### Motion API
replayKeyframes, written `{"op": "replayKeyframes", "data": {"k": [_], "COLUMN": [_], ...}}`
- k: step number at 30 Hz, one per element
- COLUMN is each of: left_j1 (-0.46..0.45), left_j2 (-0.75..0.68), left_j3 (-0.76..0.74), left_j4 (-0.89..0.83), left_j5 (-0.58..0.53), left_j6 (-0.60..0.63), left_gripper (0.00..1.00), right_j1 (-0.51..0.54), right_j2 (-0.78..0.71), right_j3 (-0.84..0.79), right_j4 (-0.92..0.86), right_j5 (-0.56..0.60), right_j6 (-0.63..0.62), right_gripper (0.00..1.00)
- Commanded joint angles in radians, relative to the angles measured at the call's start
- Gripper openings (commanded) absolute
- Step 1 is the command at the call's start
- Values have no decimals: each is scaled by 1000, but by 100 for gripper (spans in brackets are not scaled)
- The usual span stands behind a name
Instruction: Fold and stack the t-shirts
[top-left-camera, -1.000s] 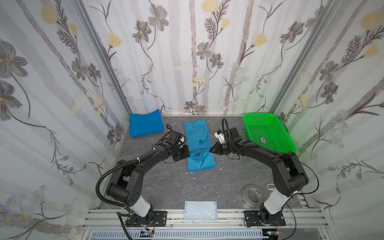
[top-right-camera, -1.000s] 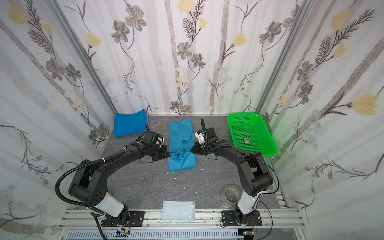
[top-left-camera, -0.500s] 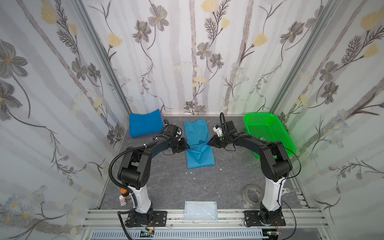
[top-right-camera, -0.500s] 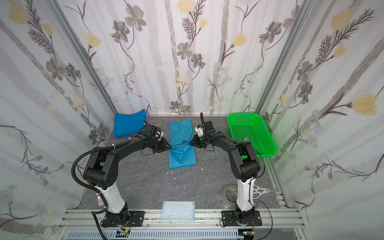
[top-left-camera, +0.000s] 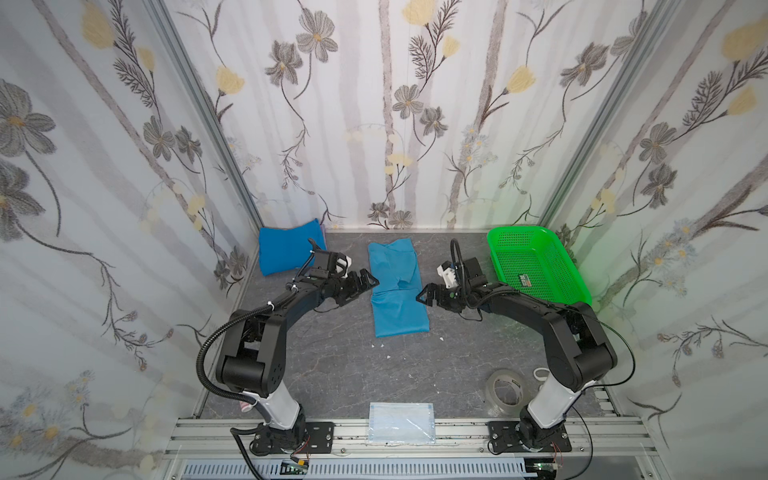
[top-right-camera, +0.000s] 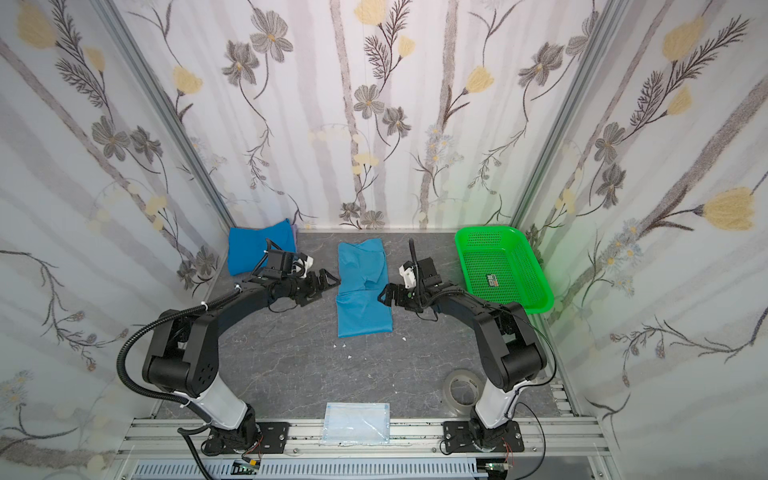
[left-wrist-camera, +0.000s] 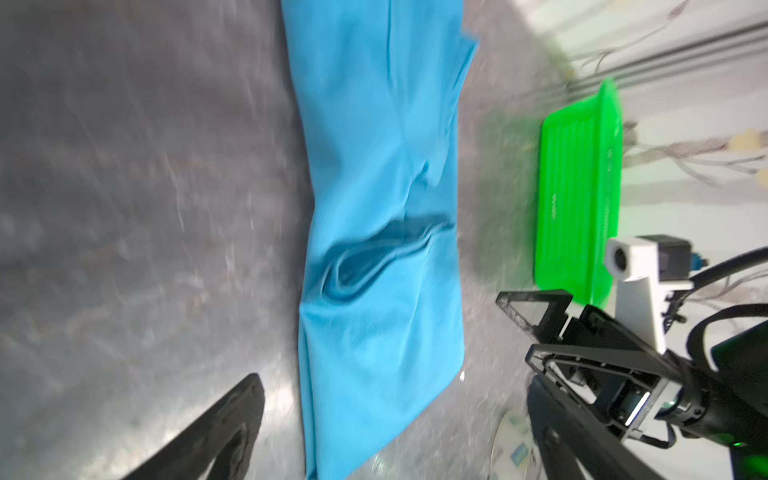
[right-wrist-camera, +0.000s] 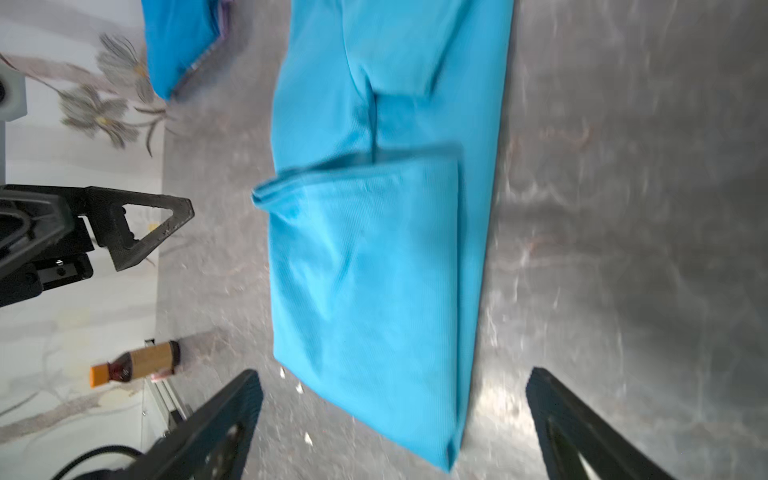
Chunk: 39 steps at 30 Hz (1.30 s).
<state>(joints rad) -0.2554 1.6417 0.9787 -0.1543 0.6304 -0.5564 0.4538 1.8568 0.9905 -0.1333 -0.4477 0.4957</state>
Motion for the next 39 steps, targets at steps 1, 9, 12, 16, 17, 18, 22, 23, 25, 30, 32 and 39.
{"op": "replayKeyframes", "data": {"k": [1,9,12,16,17,18,22,23,25,30,32,39], "left_j1": [-51,-165,-181,-208,-216,-223,-236,-235,-235,-236,-236,-276], "left_j2": [-62,-74,-41,9,20,23,29,23,15,-32,-63,-273], "left_j3": [-113,-251,-270,-274,-274,-278,-291,-299,-307,-348,-373,-486], "left_j4": [35,121,168,215,218,224,226,231,223,176,156,7], "left_j5": [-14,-74,-78,-71,-70,-78,-112,-116,-130,-143,-145,-166], "left_j6": [-22,-86,-103,-117,-120,-126,-136,-140,-141,-131,-126,-117], "left_gripper": [98,78,69,47,42,42,29,24,14,0,0,0], "right_j1": [44,88,87,88,86,85,84,84,84,86,89,245], "right_j2": [-59,-76,-60,-35,-27,-17,23,26,27,-21,-51,-212], "right_j3": [-94,-206,-214,-206,-203,-200,-177,-176,-170,-194,-223,-373], "right_j4": [60,114,132,147,151,152,151,154,150,111,106,48], "right_j5": [50,15,15,7,6,5,-8,-7,5,30,36,47], "right_j6": [-30,-26,-26,-39,-42,-45,-57,-57,-60,-68,-61,4], "right_gripper": [99,76,68,59,55,51,30,25,17,0,0,0]}}
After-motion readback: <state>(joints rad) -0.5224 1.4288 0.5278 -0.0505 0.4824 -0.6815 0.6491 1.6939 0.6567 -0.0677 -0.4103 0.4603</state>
